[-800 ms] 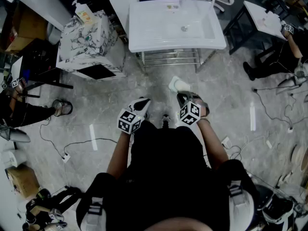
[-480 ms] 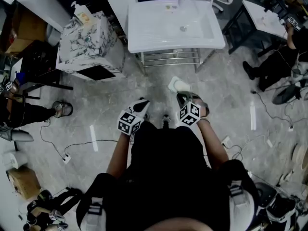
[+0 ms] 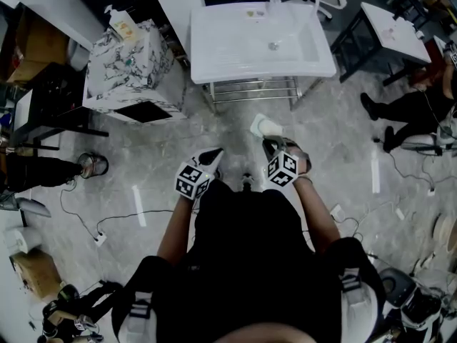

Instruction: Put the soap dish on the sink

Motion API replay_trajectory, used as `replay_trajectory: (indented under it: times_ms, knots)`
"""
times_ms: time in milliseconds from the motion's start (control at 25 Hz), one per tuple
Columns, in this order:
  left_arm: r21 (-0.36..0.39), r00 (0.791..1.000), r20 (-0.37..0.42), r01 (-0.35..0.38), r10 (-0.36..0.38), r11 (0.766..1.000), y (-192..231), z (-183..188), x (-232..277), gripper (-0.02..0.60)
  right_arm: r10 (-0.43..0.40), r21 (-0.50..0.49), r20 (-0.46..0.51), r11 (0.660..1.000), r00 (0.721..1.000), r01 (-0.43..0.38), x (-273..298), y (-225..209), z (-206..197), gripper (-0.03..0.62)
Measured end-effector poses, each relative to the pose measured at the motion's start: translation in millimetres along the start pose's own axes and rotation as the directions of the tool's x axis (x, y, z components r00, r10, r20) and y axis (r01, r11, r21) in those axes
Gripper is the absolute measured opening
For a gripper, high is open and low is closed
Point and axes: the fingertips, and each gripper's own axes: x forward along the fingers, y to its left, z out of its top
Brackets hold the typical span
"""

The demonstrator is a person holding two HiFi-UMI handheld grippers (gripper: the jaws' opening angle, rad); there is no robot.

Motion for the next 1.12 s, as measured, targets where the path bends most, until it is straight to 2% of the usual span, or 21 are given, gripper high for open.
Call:
replay_trajectory:
  times_ms: [480,1120]
  knots:
    - [0.011,0.998,-0.016,0.054,-0.054,0.998,37,24,18,0.000,-0.021,0.035,-0.015,0.999,1.000,0.021,21,-32,18,0.011]
    - [0.048,0.996,-0.021,0.092,-0.091,0.995,121,64,24,0.000,-0.053,0.082,-0.029,0.995,0.998,0.055,68,-78,71,0.011]
